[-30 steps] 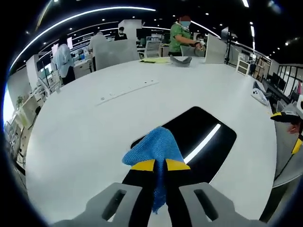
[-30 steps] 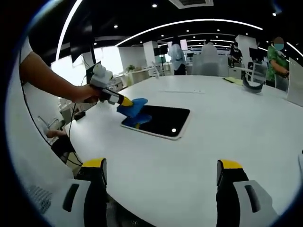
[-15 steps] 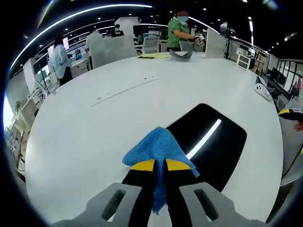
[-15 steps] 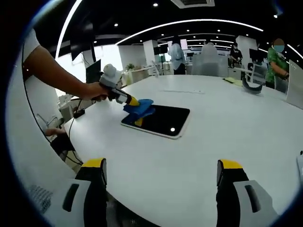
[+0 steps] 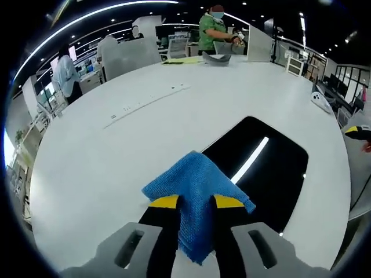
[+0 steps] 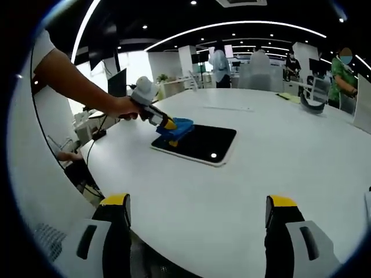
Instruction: Wipe the mirror surface with the cleaning cloth until all visible marks leave the cleaned area.
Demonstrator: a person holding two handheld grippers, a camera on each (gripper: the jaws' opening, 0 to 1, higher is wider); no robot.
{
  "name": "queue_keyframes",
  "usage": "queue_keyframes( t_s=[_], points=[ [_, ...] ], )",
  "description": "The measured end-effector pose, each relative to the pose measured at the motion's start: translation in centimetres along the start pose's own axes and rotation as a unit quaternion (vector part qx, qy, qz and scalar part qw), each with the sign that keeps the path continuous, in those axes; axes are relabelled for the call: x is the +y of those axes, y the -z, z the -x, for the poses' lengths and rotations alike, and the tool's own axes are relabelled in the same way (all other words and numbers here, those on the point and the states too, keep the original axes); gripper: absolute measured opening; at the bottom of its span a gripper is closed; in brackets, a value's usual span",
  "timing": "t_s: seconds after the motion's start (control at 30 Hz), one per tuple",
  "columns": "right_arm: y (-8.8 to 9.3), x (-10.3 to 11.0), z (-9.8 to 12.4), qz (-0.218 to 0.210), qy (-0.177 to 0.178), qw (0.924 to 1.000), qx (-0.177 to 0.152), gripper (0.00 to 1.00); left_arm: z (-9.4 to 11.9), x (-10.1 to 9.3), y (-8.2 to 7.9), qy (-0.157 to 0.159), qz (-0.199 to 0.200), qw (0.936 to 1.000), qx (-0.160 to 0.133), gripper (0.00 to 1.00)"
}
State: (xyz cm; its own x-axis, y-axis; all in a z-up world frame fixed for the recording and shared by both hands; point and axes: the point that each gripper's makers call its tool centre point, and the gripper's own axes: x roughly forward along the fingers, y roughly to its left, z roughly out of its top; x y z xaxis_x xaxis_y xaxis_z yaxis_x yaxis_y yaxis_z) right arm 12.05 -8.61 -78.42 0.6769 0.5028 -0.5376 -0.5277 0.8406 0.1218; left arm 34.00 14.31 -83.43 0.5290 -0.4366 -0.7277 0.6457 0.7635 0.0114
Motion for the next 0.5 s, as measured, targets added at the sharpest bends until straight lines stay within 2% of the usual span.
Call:
queue_keyframes(
  t_s=[0.13, 0.27, 0.3, 0.37, 0.43, 0.5],
  points=[
    [-0.2, -0.2, 0.0, -0.001, 0.001, 1.0, -0.002, 0.97, -0.1, 0.4, -0.1, -0.003, -0.004, 1.0, 0.005, 0.25],
    [-0.3, -0.5, 0.0, -0.005, 0.004, 1.0, -0.005, 0.97, 0.1, 0.5, -0.6, -0.003, 0.001, 1.0, -0.001, 0.38],
    [-0.3, -0.5, 0.0, -0.006, 0.004, 1.0, -0.007, 0.97, 0.3, 0.4, -0.8, -0.001, 0.002, 1.0, -0.004, 0.38],
    [-0.3, -0.5, 0.0, -0.008, 0.005, 0.9999, -0.006, 0.97, 0.4, 0.2, -1.2, 0.004, 0.001, 0.9999, -0.012, 0.33],
    [-0.3, -0.5, 0.1, -0.008, 0.005, 0.9999, -0.008, 0.97, 0.4, 0.1, -1.4, 0.004, -0.005, 0.9999, -0.015, 0.23],
    [-0.3, -0.5, 0.1, -0.01, 0.005, 0.9999, -0.009, 0.97, 0.6, 0.4, -1.7, -0.002, 0.003, 0.9998, -0.02, 0.2]
  ],
)
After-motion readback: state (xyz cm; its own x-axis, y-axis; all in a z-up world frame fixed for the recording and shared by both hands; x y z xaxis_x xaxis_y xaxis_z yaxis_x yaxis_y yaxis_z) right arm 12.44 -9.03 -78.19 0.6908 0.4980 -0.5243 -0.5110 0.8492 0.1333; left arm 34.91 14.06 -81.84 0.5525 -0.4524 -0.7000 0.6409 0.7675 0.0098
